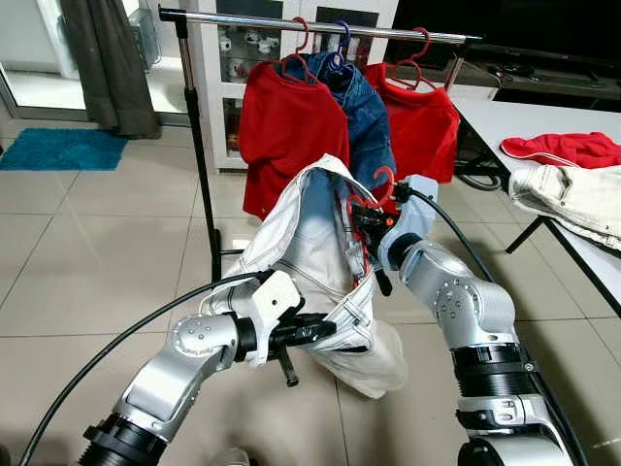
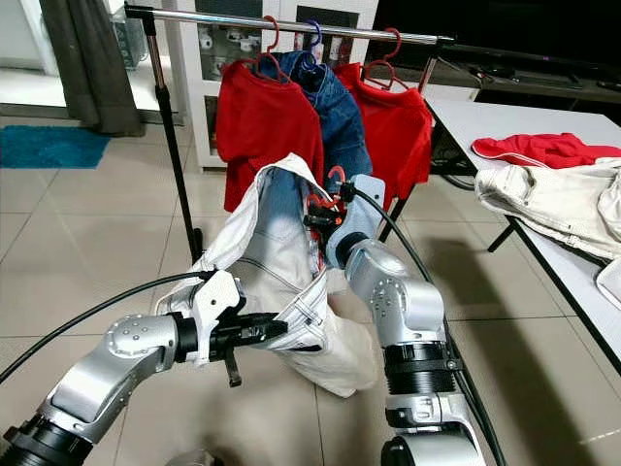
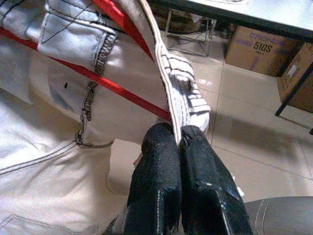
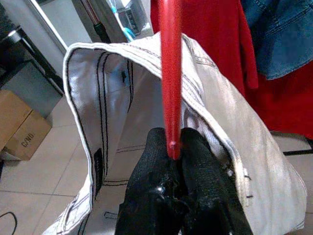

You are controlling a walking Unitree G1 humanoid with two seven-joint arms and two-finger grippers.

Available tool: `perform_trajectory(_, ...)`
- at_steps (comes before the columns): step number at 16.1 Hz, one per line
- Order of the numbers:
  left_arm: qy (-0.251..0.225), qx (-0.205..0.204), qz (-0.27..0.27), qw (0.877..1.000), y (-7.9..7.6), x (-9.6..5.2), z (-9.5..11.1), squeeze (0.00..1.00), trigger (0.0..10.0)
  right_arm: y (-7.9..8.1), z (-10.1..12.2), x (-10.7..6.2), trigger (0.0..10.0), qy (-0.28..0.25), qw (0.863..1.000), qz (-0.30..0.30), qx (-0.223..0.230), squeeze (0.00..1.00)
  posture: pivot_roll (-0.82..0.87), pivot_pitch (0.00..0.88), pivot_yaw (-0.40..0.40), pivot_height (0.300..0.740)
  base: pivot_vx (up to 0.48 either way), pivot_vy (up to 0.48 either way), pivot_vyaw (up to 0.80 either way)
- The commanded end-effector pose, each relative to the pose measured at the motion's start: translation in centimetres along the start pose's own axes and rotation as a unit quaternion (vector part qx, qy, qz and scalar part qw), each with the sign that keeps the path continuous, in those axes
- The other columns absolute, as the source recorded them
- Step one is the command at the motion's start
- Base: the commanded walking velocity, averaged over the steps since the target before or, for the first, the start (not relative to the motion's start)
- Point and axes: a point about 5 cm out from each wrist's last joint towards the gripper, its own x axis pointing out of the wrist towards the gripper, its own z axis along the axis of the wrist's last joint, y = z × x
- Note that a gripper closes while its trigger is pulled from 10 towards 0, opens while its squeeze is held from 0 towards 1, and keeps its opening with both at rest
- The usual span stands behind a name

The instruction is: Hang hanger

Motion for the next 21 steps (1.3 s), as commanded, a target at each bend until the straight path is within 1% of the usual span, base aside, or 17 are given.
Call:
perform_trajectory(1, -0.010, 0.002, 0.000, 1.000, -0.2, 0.0, 0.4, 0.00, 0.0, 0.4, 2.1, -0.4, 10.0, -0.046, 0.999, 0.012, -0.017, 0.00, 0.10, 0.000, -0.112, 0.740, 0.000, 0.000, 0.00)
perform_trajectory(6, -0.018, -0.001, 0.005, 1.000, -0.3, -0.3, 0.6, 0.00, 0.0, 0.3, 1.9, -0.4, 10.0, -0.047, 0.999, 0.010, -0.024, 0.00, 0.10, 0.000, -0.113, 0.740, 0.000, 0.000, 0.00)
perform_trajectory(7, -0.021, 0.000, 0.005, 1.000, -0.2, -0.3, 0.7, 0.00, 0.0, 0.3, 1.8, -0.4, 10.0, -0.046, 0.998, 0.010, -0.032, 0.00, 0.10, 0.000, -0.113, 0.740, 0.000, 0.000, 0.00)
perform_trajectory(8, -0.035, 0.006, 0.005, 0.999, -0.2, -0.5, 1.4, 0.00, 0.0, 0.2, 1.5, -0.5, 10.0, -0.042, 0.997, 0.008, -0.058, 0.00, 0.10, 0.000, -0.112, 0.740, 0.000, 0.000, 0.00)
perform_trajectory(9, -0.037, 0.007, 0.005, 0.999, -0.2, -0.6, 1.6, 0.00, 0.0, 0.2, 1.5, -0.5, 10.0, -0.041, 0.997, 0.007, -0.062, 0.00, 0.10, 0.000, -0.112, 0.740, 0.000, 0.000, 0.00)
perform_trajectory(11, -0.059, 0.027, 0.016, 0.998, 0.2, -1.2, 3.1, 0.00, 0.0, 0.0, 0.9, -0.5, 10.0, -0.035, 0.995, 0.000, -0.097, 0.00, 0.10, 0.000, -0.110, 0.740, 0.000, 0.000, 0.00)
perform_trajectory(12, -0.066, 0.031, 0.021, 0.997, 0.4, -1.4, 3.5, 0.00, 0.0, -0.1, 0.7, -0.5, 10.0, -0.033, 0.994, -0.002, -0.103, 0.00, 0.10, 0.000, -0.110, 0.740, 0.000, 0.000, 0.00)
perform_trajectory(14, -0.096, 0.048, 0.043, 0.993, 1.3, -2.6, 5.5, 0.00, 0.0, -0.6, 0.1, -0.6, 10.0, -0.028, 0.992, -0.010, -0.123, 0.00, 0.10, 0.000, -0.110, 0.740, 0.000, 0.000, 0.00)
perform_trajectory(17, -0.131, 0.070, 0.061, 0.987, 1.9, -3.7, 7.7, 0.00, 0.0, -1.0, -0.5, -0.6, 10.0, -0.023, 0.991, -0.017, -0.131, 0.00, 0.11, 0.000, -0.109, 0.740, 0.000, 0.000, 0.00)
perform_trajectory(18, -0.151, 0.078, 0.068, 0.983, 2.0, -4.0, 8.7, 0.00, 0.0, -1.2, -0.8, -0.7, 10.0, -0.020, 0.991, -0.020, -0.132, 0.00, 0.11, 0.000, -0.109, 0.740, 0.000, 0.000, 0.00)
perform_trajectory(20, -0.166, 0.081, 0.070, 0.980, 2.0, -4.2, 9.6, 0.00, 0.0, -1.3, -1.1, -0.7, 10.0, -0.016, 0.991, -0.023, -0.131, 0.00, 0.11, 0.000, -0.108, 0.740, 0.000, 0.000, 0.00)
perform_trajectory(21, -0.163, 0.081, 0.071, 0.981, 2.1, -4.2, 9.6, 0.00, 0.0, -1.4, -1.3, -0.7, 10.0, -0.015, 0.991, -0.024, -0.129, 0.00, 0.11, 0.000, -0.104, 0.740, 0.000, 0.000, 0.00)
